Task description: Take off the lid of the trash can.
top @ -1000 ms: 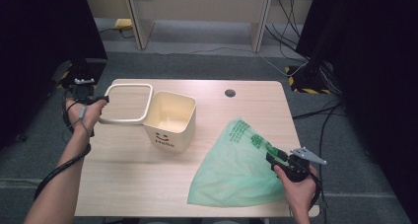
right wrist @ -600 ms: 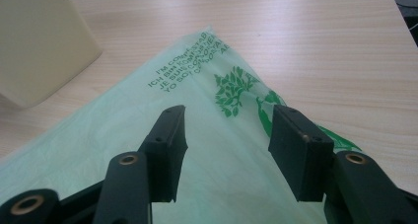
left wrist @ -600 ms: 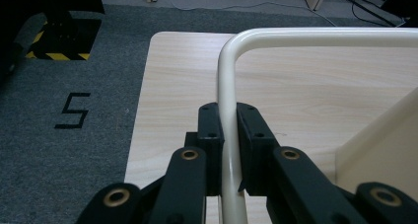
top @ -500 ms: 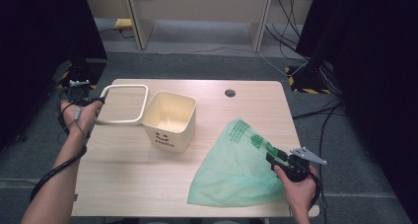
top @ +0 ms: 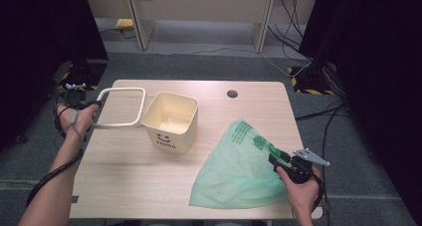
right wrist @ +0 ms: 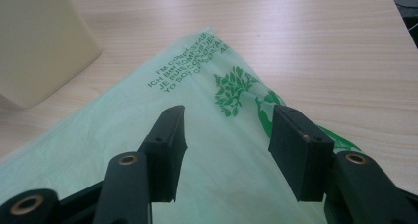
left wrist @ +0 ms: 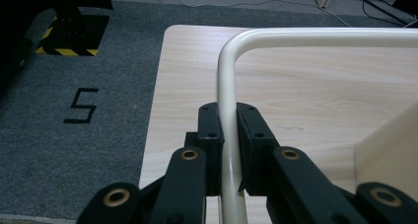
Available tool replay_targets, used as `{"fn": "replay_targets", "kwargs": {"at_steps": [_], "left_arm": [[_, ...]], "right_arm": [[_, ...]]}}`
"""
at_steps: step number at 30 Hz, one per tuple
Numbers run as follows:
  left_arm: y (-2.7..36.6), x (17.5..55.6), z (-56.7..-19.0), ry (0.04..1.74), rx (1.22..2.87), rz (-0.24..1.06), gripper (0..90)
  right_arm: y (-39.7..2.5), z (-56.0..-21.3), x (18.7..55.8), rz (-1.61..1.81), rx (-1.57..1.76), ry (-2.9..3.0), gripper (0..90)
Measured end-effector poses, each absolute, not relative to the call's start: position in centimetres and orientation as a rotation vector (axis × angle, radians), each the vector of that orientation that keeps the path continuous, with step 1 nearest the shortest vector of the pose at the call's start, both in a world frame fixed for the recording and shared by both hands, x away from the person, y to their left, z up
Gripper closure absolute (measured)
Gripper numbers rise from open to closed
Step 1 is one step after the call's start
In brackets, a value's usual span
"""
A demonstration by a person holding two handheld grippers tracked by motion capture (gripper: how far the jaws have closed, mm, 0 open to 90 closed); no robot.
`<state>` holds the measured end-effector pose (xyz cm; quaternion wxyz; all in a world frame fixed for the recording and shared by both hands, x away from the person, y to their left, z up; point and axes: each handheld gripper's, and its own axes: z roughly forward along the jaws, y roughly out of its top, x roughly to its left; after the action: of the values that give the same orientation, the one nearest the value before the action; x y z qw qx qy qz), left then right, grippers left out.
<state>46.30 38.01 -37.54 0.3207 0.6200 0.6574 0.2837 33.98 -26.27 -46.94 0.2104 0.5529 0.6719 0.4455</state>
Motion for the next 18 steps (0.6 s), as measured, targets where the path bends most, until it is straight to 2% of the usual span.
{"fn": "replay_targets", "kwargs": {"at_steps": [18], "left_arm": [[39.3, 45.9, -38.7, 1.749, 1.628, 0.75, 81.3]], "right_arm": [[-26.2, -46.9, 34.0, 1.236, 1.538, 1.868, 48.0]]}}
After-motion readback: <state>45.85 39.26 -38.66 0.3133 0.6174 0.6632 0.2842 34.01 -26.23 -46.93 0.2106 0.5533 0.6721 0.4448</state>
